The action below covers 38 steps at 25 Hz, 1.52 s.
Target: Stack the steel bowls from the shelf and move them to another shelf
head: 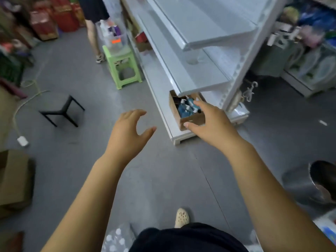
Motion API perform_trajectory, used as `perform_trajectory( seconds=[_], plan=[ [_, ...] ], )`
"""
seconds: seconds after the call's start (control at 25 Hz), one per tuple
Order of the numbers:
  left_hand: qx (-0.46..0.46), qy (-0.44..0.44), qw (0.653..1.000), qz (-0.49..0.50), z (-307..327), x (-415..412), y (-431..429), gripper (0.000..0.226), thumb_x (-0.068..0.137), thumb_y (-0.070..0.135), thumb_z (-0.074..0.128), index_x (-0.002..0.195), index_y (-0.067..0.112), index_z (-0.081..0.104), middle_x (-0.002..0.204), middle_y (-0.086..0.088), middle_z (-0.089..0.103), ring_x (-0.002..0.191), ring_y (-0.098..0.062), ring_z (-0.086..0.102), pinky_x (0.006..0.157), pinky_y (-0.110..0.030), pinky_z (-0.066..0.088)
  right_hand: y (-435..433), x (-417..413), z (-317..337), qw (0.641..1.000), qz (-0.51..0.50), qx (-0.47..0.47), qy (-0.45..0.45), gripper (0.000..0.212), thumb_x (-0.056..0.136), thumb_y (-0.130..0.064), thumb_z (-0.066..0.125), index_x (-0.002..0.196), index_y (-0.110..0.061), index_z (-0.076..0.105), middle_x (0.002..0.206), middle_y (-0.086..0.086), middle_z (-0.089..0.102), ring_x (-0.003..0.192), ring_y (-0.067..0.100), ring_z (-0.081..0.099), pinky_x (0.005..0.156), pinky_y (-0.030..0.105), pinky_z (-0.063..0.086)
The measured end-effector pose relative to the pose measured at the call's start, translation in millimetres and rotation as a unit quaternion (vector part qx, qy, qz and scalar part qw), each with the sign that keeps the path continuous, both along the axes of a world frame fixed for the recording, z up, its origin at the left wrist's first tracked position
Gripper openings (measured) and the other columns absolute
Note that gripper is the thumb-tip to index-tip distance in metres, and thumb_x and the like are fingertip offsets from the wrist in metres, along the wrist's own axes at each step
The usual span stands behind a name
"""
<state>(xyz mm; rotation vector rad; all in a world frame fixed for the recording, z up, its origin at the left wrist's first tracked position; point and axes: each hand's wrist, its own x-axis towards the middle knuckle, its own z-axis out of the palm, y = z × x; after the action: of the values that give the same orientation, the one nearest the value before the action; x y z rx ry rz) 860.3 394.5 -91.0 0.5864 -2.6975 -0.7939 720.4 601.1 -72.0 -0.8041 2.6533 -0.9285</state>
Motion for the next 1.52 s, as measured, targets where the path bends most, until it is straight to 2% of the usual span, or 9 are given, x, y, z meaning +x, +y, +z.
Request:
perform_trajectory(
  seconds=[0.16, 0.32, 0.44, 0.6, 0.76, 0.88, 1.08, 1.4, 1.52],
  plan=[
    [0.012, -0.025, 0.995, 0.099, -13, 5, -76, 0.061, 0.092, 0.048, 0.069, 0.145, 0.023, 0.050, 0.156, 0.008, 0.045, 0.145, -0.015, 0.039, 0.114, -0.032, 0.033, -103, -37, -13, 0.996, 0.086, 0.006, -0.009, 0.073, 0.092, -0.043, 0.077, 0.155, -0.023, 0.046, 0.155, 0.000, 0.051, 0.144, 0.020, 0.046, 0.112, 0.029, 0.035],
    [0.019, -0.037, 0.985, 0.168, -20, 1, -161, 0.066, 0.092, 0.049, 0.068, 0.148, 0.022, 0.045, 0.152, 0.007, 0.048, 0.144, -0.015, 0.038, 0.112, -0.029, 0.031, -212, -65, -28, 0.986, 0.163, 0.016, -0.041, 0.073, 0.095, -0.041, 0.074, 0.158, -0.023, 0.042, 0.161, -0.001, 0.044, 0.149, 0.018, 0.039, 0.104, 0.020, 0.028],
    [0.011, -0.032, 0.985, 0.167, -19, -26, -235, 0.065, 0.093, 0.048, 0.068, 0.148, 0.022, 0.045, 0.151, 0.008, 0.049, 0.144, -0.014, 0.038, 0.111, -0.027, 0.030, -291, -93, -29, 0.984, 0.176, 0.003, -0.021, 0.072, 0.095, -0.041, 0.074, 0.157, -0.022, 0.044, 0.160, -0.001, 0.046, 0.150, 0.017, 0.036, 0.102, 0.018, 0.025],
    [0.003, -0.030, 0.990, 0.139, 0, -76, -347, 0.063, 0.092, 0.045, 0.070, 0.146, 0.024, 0.048, 0.148, 0.008, 0.051, 0.141, -0.014, 0.040, 0.113, -0.034, 0.038, -402, -140, -14, 0.987, 0.160, -0.019, -0.011, 0.071, 0.093, -0.043, 0.075, 0.155, -0.022, 0.047, 0.156, 0.000, 0.050, 0.148, 0.018, 0.038, 0.104, 0.020, 0.026],
    [-0.023, -0.034, 0.993, 0.110, 17, -129, -442, 0.061, 0.093, 0.046, 0.068, 0.146, 0.022, 0.049, 0.147, 0.006, 0.053, 0.142, -0.015, 0.040, 0.111, -0.028, 0.032, -489, -189, -1, 0.990, 0.128, -0.051, -0.004, 0.066, 0.093, -0.042, 0.075, 0.152, -0.023, 0.051, 0.153, -0.002, 0.052, 0.145, 0.016, 0.043, 0.102, 0.018, 0.027],
    [-0.006, -0.040, 0.995, 0.092, 18, -183, -494, 0.061, 0.093, 0.045, 0.068, 0.146, 0.023, 0.049, 0.146, 0.008, 0.053, 0.142, -0.014, 0.039, 0.107, -0.024, 0.030, -530, -232, -2, 0.993, 0.112, -0.047, -0.008, 0.064, 0.094, -0.041, 0.075, 0.151, -0.021, 0.052, 0.153, -0.005, 0.053, 0.146, 0.015, 0.042, 0.103, 0.017, 0.027],
    [-0.017, -0.015, 0.998, 0.064, 19, -307, -568, 0.061, 0.093, 0.044, 0.069, 0.146, 0.021, 0.049, 0.147, 0.004, 0.055, 0.142, -0.019, 0.041, 0.110, -0.033, 0.035, -588, -334, 2, 0.995, 0.090, -0.037, 0.010, 0.064, 0.096, -0.040, 0.072, 0.152, -0.020, 0.050, 0.153, -0.004, 0.052, 0.145, 0.016, 0.042, 0.100, 0.017, 0.026],
    [0.003, 0.055, 0.997, 0.055, 28, -510, -653, 0.057, 0.093, 0.041, 0.070, 0.143, 0.022, 0.052, 0.142, 0.003, 0.058, 0.137, -0.020, 0.045, 0.100, -0.026, 0.035, -669, -531, 37, 0.995, 0.049, -0.045, 0.069, 0.056, 0.096, -0.036, 0.073, 0.146, -0.018, 0.056, 0.152, 0.000, 0.055, 0.142, 0.019, 0.048, 0.102, 0.016, 0.029],
    [0.035, 0.056, 0.996, 0.054, 23, -563, -678, 0.059, 0.093, 0.043, 0.070, 0.146, 0.025, 0.050, 0.142, 0.005, 0.057, 0.137, -0.017, 0.045, 0.102, -0.028, 0.037, -692, -586, 41, 0.996, 0.032, -0.046, 0.067, 0.056, 0.097, -0.038, 0.072, 0.147, -0.019, 0.056, 0.153, -0.001, 0.055, 0.142, 0.017, 0.048, 0.103, 0.015, 0.028]
  ],
)
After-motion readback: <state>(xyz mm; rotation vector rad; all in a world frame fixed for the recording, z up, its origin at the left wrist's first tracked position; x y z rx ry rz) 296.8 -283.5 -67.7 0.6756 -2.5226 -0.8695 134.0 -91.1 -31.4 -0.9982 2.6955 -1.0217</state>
